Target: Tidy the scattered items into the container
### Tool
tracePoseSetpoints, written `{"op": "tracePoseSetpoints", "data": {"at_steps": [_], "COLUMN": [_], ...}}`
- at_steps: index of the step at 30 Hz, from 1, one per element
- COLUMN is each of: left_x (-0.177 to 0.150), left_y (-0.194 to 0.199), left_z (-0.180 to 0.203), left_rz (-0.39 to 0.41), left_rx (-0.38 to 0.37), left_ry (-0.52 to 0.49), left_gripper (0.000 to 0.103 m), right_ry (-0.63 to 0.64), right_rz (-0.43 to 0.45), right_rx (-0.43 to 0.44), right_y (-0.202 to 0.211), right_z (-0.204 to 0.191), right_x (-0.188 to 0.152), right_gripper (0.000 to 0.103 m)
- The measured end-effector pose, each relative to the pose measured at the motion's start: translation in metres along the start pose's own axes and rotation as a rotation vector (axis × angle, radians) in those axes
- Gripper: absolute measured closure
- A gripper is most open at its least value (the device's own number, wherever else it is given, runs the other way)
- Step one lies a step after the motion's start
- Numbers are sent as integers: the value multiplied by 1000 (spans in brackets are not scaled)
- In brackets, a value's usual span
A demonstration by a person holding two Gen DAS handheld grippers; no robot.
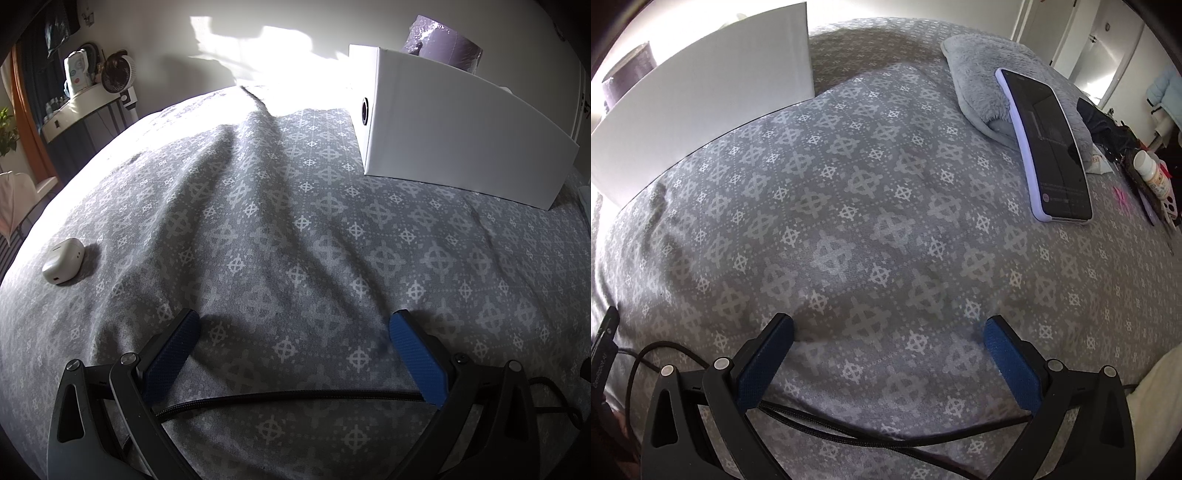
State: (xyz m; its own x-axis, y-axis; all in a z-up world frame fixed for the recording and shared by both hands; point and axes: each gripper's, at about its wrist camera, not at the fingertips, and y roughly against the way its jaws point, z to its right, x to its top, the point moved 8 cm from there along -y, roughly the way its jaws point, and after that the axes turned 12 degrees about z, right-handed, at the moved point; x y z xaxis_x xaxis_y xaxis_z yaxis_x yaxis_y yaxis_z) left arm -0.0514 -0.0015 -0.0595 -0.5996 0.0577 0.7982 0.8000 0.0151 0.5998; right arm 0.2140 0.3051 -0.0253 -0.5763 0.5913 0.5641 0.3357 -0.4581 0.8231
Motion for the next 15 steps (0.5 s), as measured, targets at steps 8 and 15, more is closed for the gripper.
{"op": "tracePoseSetpoints", "data": {"at_steps": [8,15], "left_x": [0,0], "left_y": [0,0], "left_z": [0,0], "left_rz": [0,0], "left_rx": [-1,-2], "left_ry": [0,0], "left_gripper": [0,0], "right_ry": [-95,-109], "right_rz": [-54,-105], "right_rx": [-87,-113], "right_y": [1,7], "right_z": [15,18], "right_x": [-5,-6], "right_gripper": [0,0]}}
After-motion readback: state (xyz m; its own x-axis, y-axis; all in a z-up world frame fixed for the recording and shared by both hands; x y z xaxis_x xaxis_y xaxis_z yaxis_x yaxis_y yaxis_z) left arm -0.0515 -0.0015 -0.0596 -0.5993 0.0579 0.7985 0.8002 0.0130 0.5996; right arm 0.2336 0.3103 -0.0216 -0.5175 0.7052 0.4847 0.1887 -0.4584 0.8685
